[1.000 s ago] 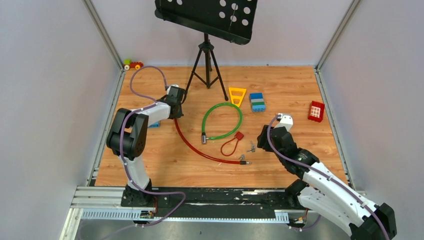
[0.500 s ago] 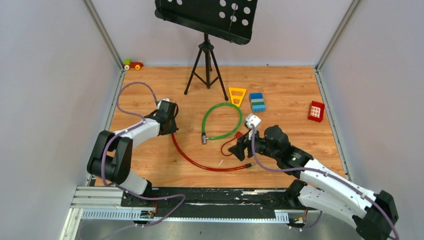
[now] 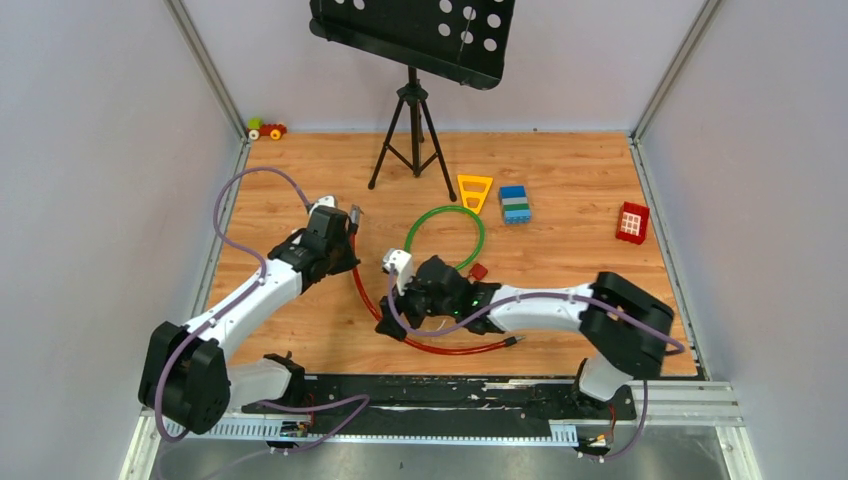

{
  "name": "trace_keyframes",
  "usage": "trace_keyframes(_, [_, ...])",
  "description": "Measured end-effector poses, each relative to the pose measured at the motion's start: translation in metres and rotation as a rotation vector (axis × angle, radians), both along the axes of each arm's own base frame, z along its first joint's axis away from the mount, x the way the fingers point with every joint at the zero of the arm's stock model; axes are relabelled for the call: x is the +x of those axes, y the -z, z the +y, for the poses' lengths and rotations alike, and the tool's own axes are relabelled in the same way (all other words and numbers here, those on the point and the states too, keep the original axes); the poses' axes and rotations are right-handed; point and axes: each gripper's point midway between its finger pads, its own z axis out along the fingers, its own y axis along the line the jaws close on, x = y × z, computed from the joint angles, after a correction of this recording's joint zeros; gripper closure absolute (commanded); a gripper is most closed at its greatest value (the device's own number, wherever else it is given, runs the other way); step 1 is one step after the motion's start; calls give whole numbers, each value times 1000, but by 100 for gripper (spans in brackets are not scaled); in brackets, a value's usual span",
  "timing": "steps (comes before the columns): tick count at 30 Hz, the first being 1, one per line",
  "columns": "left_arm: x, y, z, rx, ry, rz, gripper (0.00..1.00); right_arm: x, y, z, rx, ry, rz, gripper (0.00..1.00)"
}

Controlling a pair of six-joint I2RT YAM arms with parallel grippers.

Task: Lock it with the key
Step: Pick up the lock from the center of the board.

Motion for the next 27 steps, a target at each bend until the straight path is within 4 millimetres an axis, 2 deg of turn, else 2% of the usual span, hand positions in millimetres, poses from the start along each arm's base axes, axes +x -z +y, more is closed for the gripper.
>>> trace_keyframes(3, [-3,-3,0,-11,-3,6,100,-3,11,26,4,10,45,32])
trace_keyframes(6, [-7,-3,0,-12,-1,17,100,3,20,39,13,60,67,34])
trace_keyframes(9, [-11,-4,-1,-18,1,24,100,11,34,43,3,114,81,40])
trace_keyframes(13, [-10,-19,-4,-45,4,-11,100,14,52,50,-20,121,97,59])
trace_keyframes(15, [-8,-27,-5,-58,5,-31,100,14,60,51,-32,121,100,60])
trace_keyframes(17, [-8,-32,-6,-69,4,-47,100,15,64,50,-41,132,99,57])
trace_keyframes(20, [-8,-36,-6,-77,1,-60,85,18,63,49,-44,146,76,53])
trace_keyframes(23, [-8,-37,-3,-69,-8,-64,60,19,69,44,-89,145,53,53])
trace_keyframes(27, [-10,-33,4,-31,-19,-54,42,19,71,41,-154,134,31,53])
